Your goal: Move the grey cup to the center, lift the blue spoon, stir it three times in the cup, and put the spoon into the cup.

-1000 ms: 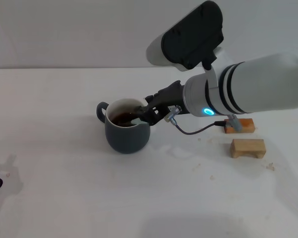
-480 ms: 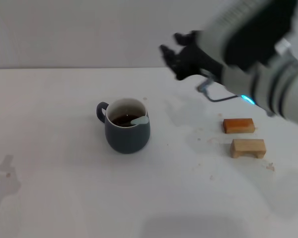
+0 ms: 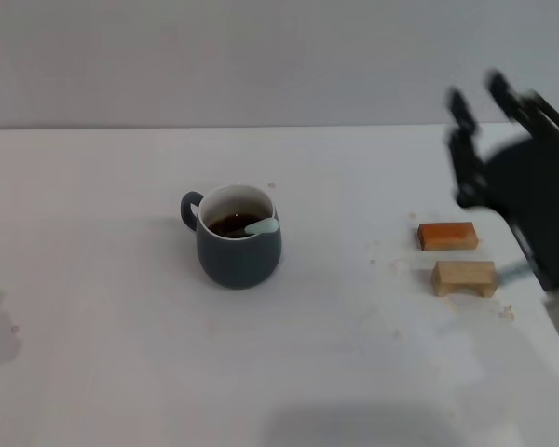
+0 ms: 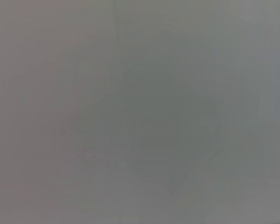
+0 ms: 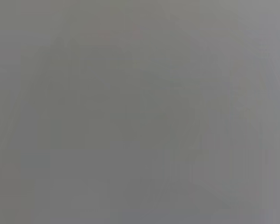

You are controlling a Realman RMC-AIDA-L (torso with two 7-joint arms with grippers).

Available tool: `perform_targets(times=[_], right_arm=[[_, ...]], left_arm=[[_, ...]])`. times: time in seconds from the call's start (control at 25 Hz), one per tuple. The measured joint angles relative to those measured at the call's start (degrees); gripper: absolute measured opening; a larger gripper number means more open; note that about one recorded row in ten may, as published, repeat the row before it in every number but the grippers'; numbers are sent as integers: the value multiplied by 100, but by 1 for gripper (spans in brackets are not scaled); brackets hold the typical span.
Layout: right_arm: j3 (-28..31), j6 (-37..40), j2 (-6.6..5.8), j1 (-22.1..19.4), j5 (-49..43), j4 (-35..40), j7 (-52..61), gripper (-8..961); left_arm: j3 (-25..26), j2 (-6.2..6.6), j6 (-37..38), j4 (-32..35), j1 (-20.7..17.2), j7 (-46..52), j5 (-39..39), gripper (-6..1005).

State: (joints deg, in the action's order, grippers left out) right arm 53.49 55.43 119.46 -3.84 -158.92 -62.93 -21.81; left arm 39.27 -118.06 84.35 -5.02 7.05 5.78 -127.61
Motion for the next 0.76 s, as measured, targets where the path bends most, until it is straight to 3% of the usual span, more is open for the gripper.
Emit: perform_targets(times=[0.28,0.52,0.76], right_arm=[[-747,1281,-18,311,2475,1517,20,392],[-1085,2077,-5,394,2893,2040,7,481],[-1121,2288,-11,409,3110,2210,44,700]], left_arm=[[221,5,31,24,-52,328,-1,-2],[259,5,15,36,-36,341,-1,-2],[275,-3,0,46,-36,318,-1,-2]])
